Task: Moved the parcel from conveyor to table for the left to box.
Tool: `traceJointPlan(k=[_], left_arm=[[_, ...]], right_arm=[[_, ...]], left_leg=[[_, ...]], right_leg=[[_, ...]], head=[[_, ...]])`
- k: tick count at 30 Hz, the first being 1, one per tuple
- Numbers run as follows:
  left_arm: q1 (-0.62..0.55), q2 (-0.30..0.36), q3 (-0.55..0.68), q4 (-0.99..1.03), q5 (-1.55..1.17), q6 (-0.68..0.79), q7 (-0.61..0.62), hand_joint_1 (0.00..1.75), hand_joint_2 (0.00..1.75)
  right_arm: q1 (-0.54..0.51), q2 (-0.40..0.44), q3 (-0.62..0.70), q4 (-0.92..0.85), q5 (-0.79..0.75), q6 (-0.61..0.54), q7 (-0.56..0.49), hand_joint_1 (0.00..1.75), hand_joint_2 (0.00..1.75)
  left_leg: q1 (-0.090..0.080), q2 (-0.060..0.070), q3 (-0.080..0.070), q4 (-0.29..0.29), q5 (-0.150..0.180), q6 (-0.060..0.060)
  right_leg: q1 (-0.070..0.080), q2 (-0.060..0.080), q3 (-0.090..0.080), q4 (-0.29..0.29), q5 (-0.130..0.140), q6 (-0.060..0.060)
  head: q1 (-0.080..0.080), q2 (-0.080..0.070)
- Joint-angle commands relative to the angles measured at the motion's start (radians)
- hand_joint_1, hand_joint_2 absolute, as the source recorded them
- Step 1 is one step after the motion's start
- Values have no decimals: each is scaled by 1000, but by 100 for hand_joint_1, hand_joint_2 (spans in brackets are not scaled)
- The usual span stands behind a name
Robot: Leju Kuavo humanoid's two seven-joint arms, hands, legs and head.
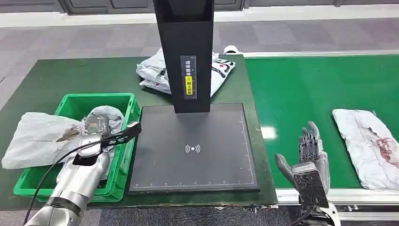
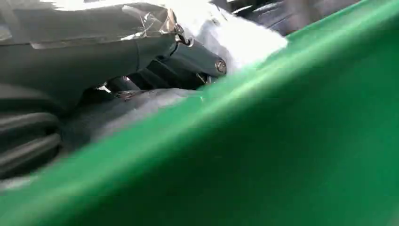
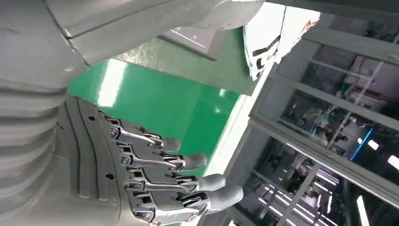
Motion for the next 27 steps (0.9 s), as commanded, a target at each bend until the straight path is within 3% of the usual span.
traceJointPlan(k=[1, 8, 13, 15, 18, 22, 24, 27], left_arm=[[-53, 50, 207, 156, -32, 82, 95, 0, 0], [-45, 43, 216, 141, -32, 90, 100, 0, 0], [-39, 14, 270, 108, -32, 124, 56, 0, 0], [-47, -11, 297, 98, 12, 121, -23, 0, 0], [-56, -74, 339, 41, 214, 87, -249, 0, 0], [-54, -90, 332, 8, 283, 66, -299, 0, 0], [-37, -104, 318, -60, 503, 8, -447, 0, 0], [-1, -101, 241, -193, 793, -80, -528, 0, 0]], right_arm=[[-39, -41, 12, 84, -5, 3, 12, 0, 175], [-46, -43, 14, 94, -5, 2, 12, 0, 175], [-38, -68, 31, 99, -11, -11, 13, 0, 175], [-28, -74, 31, 100, -17, -19, 13, 0, 175], [-5, -83, 32, 95, -27, -42, 9, 0, 175], [-5, -85, 32, 96, -30, -48, 8, 0, 175], [-2, -88, 35, 98, -35, -63, 8, 0, 175], [-15, -92, 39, 108, -45, -82, 8, 0, 175]], left_leg=[[1, 8, 2, 0, -2, -2], [3, 5, 4, -2, -1, -5], [4, 6, 4, -2, -1, -7], [4, 6, 3, -2, -1, -7], [5, 2, 2, -1, -1, -7], [4, -1, 1, -1, 0, -6], [5, -6, 0, -2, 1, -5], [5, -10, -2, 0, 2, -3]], right_leg=[[2, 6, 0, -1, 1, -1], [2, 0, 2, -3, 1, -4], [3, 3, 1, -2, 1, -5], [3, 2, 1, -2, 1, -5], [4, 0, 1, -2, 0, -5], [4, -5, 1, -1, 0, -4], [5, -11, 3, -4, 0, -4], [4, -12, 2, -1, -1, -2]], head=[[0, 0], [0, 0], [0, 0], [0, 0], [0, 0], [-1, 0], [0, 0], [0, 0]])
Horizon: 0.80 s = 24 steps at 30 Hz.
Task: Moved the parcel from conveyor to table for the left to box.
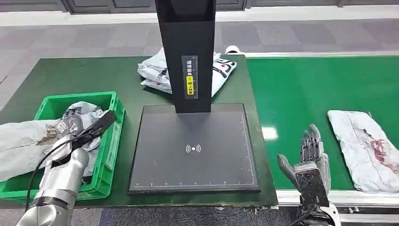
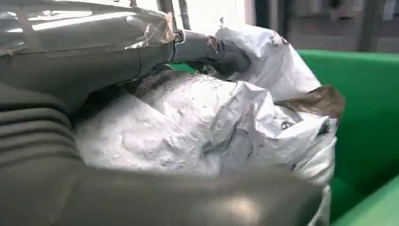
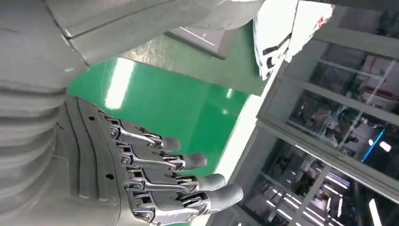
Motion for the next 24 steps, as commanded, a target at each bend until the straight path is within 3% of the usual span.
traceJointPlan(k=[1, 13, 19, 21, 22, 24], left_arm=[[24, -65, -54, -232, 548, -164, -210, 0, 0], [90, -55, -170, -455, 851, -187, -207, 0, 0], [58, -55, -186, -444, 732, -18, -186, 0, 0], [64, -72, -179, -473, 649, 121, -210, 0, 0], [85, -87, -191, -531, 609, 204, -239, 0, 0], [129, -103, -225, -622, 623, 230, -266, 0, 0]], right_arm=[[-25, -60, 41, 74, -23, -40, 3, 0, 175], [-35, -78, 41, 98, -41, -75, 2, 0, 175], [-20, -64, 29, 70, -30, -77, 12, 0, 175], [-15, -61, 22, 67, -24, -81, 12, 0, 175], [-21, -70, 15, 76, -6, -81, 21, 0, 175], [-57, -86, -18, 127, 40, -99, 54, 0, 175]], left_leg=[[1, -1, -1, 0, 0, 1], [-1, 3, 0, -1, 0, 1], [-1, 2, -1, 0, 1, 1], [-2, 2, -1, 0, 0, 1], [-2, 2, -2, 1, 0, 1], [-2, 2, -2, 1, 0, 1]], right_leg=[[2, -5, 2, -3, 1, 1], [1, -3, 2, -5, 2, 1], [2, -5, 1, -4, 2, 1], [1, -4, 1, -4, 2, 1], [1, -3, 0, -2, 1, 1], [1, -3, 0, -3, 1, 2]], head=[[0, 0], [0, 0], [0, 0], [0, 0], [0, 0], [0, 0]])
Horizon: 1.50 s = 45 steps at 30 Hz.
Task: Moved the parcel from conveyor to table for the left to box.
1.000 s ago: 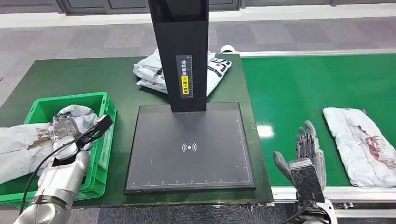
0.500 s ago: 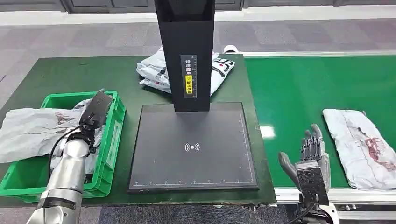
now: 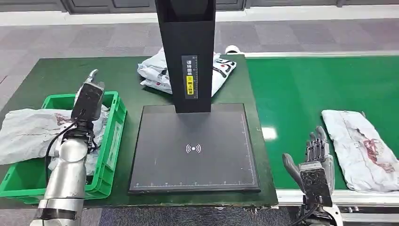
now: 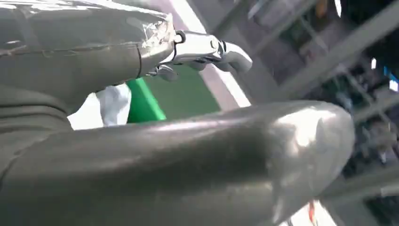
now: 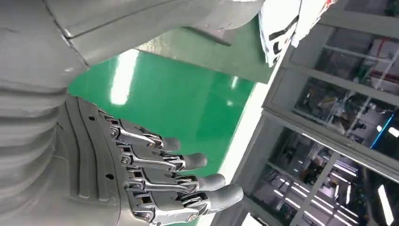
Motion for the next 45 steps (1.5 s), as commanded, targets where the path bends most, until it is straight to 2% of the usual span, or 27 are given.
traceJointPlan(k=[1, 9, 11, 12, 13, 15, 18, 20, 22, 31, 32, 37, 40, 45], left_arm=[[55, -53, -86, -182, -96, 242, -66, 0, 0], [57, -47, -91, -176, -93, 246, -61, 0, 0], [81, -57, -101, -200, -23, 236, -105, 0, 0], [120, -70, -120, -241, 59, 195, -139, 0, 0], [160, -81, -146, -273, 92, 177, -151, 0, 175], [246, -116, -210, -312, 239, 99, -168, 0, 175], [282, -148, -295, -250, 326, 69, -195, 0, 175], [286, -158, -323, -203, 395, 58, -206, 0, 175], [285, -153, -332, -192, 402, 67, -216, 0, 175], [310, -158, -326, -203, 412, 64, -211, 0, 175], [314, -163, -324, -203, 423, 48, -206, 0, 175], [361, -189, -326, -177, 430, 19, -222, 0, 175], [353, -191, -328, -151, 434, 11, -226, 0, 175], [341, -176, -325, -118, 452, 4, -233, 0, 175]], right_arm=[[-66, -55, -37, 115, 68, -20, 47, 0, 175], [-69, -51, -41, 119, 68, -17, 43, 0, 175], [-82, -60, -55, 142, 121, -27, 80, 0, 175], [-103, -76, -82, 183, 195, -35, 138, 0, 175], [-128, -84, -116, 224, 238, -42, 164, 0, 175], [-201, -124, -217, 348, 375, -36, 252, 0, 175], [-331, -218, -359, 565, 467, -48, 287, 0, 175], [-397, -282, -423, 693, 501, -50, 265, 0, 175], [-409, -285, -446, 713, 507, -46, 243, 0, 175], [-411, -300, -458, 729, 538, -49, 262, 0, 175], [-414, -314, -452, 744, 584, -68, 299, 0, 175], [-499, -453, -427, 1001, 687, -104, 337, 0, 175], [-529, -467, -404, 1082, 746, -113, 373, 0, 175], [-670, -449, -341, 1273, 830, -67, 415, 0, 175]], left_leg=[[1, 2, 1, -1, 0, 1], [1, 1, 1, -2, 0, 1], [0, 1, 1, -1, 0, 1], [0, 1, 2, -2, 0, 1], [1, 2, 2, -3, 0, 1], [0, 3, 3, -2, 0, 1], [-1, 2, 5, -3, 0, 3], [-1, 1, 4, -4, 1, 5], [-2, 1, 3, -2, 0, 7], [-5, 2, 1, 1, -2, 11], [-5, 2, 2, 0, -2, 11], [-6, 2, 1, 1, -2, 12], [-5, 3, 1, 0, -2, 12], [-7, 6, 1, 1, -3, 12]], right_leg=[[2, -3, 2, -3, 1, 1], [0, -3, 3, -4, 1, 1], [-1, -2, 2, -1, 0, 0], [0, -2, 3, -3, 0, 1], [0, -3, 3, -4, 1, 0], [0, 0, 4, -4, 1, 1], [-1, -2, 6, -6, 1, 3], [-1, -4, 8, -8, 2, 4], [-4, -3, 6, -7, 2, 5], [-7, -3, 4, -4, 1, 8], [-6, -4, 4, -5, 1, 8], [-8, -2, 3, -3, 0, 9], [-7, -3, 5, -5, 1, 10], [-9, 1, 2, -3, 1, 9]], head=[[0, 0], [0, 0], [0, 0], [0, 0], [0, 0], [0, 0], [0, 0], [0, 0], [0, 0], [0, 0], [0, 0], [0, 0], [0, 0], [0, 0]])
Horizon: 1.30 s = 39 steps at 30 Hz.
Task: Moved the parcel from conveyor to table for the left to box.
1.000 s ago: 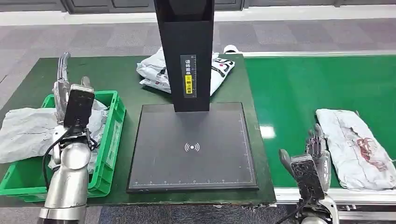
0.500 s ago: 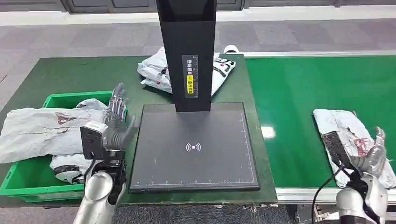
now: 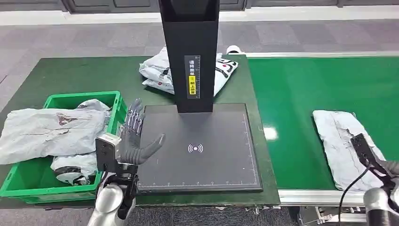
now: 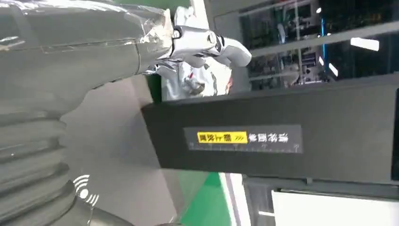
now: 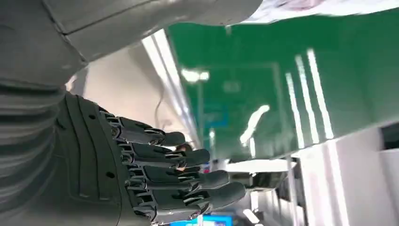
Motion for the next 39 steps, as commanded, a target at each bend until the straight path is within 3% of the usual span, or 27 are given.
traceJointPlan(k=[1, 6, 18, 26, 33, 35, 37, 38, 39], left_arm=[[-20, 13, -17, 116, 24, -19, -7, 0, 175], [-21, 16, -22, 172, 33, -23, -10, 0, 175], [-18, 17, -22, 170, 35, -24, -13, 0, 175], [-111, 20, -9, 280, 72, -47, -19, 0, 175], [-73, 18, 11, 240, 70, -37, -9, 0, 175], [-59, 16, 15, 232, 68, -38, -5, 0, 175], [-51, 16, 19, 228, 68, -38, -5, 0, 175], [-46, 16, 20, 224, 67, -38, -4, 0, 175], [-41, 16, 20, 221, 66, -39, -4, 0, 175]], right_arm=[[-229, -22, 71, 426, 105, 45, 56, 0, 175], [-295, -5, 117, 531, 151, 131, 69, 0, 175], [-290, -8, 117, 541, 152, 135, 68, 0, 175], [-380, -52, 209, 690, 205, 512, 5, 0, 175], [-431, 4, 258, 691, 224, 594, -43, 2, 175], [-433, 4, 265, 688, 224, 611, -39, 33, 175], [-427, -4, 275, 686, 226, 618, -46, 140, 175], [-426, -7, 279, 686, 226, 621, -51, 175, 175], [-426, -10, 283, 686, 225, 624, -56, 175, 175]], left_leg=[[1, 7, 3, -2, 0, -1], [1, 8, 4, -3, 1, -1], [1, 1, 1, -1, 1, 0], [0, 0, -1, 0, 2, 0], [1, 5, 2, -1, 2, 0], [0, 6, 2, -1, 1, 0], [1, 5, 2, -1, 1, 0], [0, 3, 2, -1, 2, 1], [0, 4, 2, -2, 2, 0]], right_leg=[[1, 3, 2, -2, 2, -1], [2, 3, 2, -3, 2, -1], [1, 0, 2, -1, 1, -1], [0, -1, -1, 0, 1, 0], [1, 2, 0, -1, 2, 0], [1, 3, 0, -1, 2, 0], [1, 2, 1, -1, 2, 0], [1, 1, 1, -1, 2, 0], [1, 0, 2, -2, 2, 0]], head=[[0, 0], [0, 0], [0, 0], [0, 0], [0, 0], [0, 0], [0, 0], [0, 0], [0, 0]])
